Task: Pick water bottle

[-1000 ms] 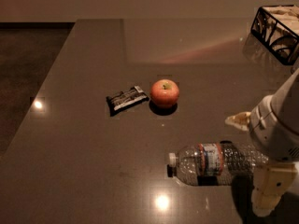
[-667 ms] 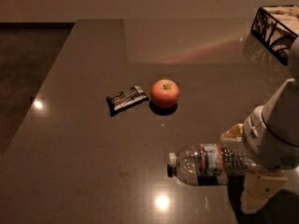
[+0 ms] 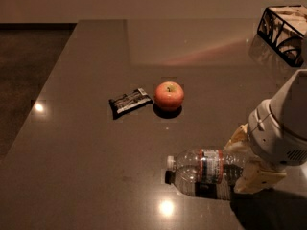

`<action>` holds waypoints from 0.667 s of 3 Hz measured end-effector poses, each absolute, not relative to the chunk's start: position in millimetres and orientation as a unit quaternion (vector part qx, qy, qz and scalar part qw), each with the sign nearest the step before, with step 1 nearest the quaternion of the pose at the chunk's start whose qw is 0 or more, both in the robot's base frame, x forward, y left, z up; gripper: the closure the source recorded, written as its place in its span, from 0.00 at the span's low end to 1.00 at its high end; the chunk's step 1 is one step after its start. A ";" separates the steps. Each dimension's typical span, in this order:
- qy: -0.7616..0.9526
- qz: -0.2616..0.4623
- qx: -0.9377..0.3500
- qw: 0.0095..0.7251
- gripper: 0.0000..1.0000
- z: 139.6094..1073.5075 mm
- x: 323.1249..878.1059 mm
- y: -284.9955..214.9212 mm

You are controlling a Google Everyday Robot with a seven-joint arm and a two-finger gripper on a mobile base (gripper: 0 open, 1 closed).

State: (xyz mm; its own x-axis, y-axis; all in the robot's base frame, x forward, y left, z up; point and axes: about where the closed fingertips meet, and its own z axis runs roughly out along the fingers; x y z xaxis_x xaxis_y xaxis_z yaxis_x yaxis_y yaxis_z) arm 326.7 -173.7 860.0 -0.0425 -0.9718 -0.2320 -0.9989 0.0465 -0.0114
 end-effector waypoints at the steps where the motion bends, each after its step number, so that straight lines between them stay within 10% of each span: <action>1: 0.713 0.069 -0.687 0.123 0.96 912.8 331.5 -175.1; 2: 0.714 0.063 -0.683 0.145 1.00 964.4 340.3 -183.3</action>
Offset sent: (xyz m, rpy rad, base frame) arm 0.0090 -0.0134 0.1216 0.0553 -0.1155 0.0032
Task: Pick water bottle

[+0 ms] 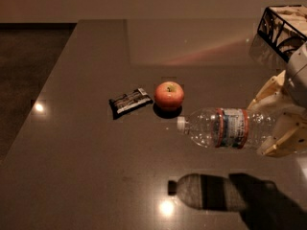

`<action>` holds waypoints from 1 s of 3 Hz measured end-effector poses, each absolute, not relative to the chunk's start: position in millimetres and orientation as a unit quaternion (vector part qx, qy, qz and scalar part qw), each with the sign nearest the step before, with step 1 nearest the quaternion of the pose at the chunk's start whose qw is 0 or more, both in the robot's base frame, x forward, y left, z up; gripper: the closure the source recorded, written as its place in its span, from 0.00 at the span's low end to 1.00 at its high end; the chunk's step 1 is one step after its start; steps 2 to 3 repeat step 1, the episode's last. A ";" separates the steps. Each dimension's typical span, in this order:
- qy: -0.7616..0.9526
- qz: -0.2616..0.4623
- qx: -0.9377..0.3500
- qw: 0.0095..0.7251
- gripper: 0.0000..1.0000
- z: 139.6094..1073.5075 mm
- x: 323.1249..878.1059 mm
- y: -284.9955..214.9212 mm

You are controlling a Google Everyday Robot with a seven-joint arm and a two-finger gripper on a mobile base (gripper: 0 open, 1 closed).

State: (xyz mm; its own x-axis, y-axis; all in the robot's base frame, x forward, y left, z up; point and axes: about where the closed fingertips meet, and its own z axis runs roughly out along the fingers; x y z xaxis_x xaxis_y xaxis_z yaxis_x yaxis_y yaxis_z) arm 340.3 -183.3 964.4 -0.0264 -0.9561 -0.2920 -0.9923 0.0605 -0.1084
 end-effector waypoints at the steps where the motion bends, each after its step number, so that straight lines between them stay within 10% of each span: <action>1: 0.712 0.055 -0.683 0.153 1.00 968.1 342.7 -181.0; 3: 0.712 0.055 -0.683 0.153 1.00 968.1 342.7 -181.0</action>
Offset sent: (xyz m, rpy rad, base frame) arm 0.0000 0.0000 0.0000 0.0000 0.0000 0.0000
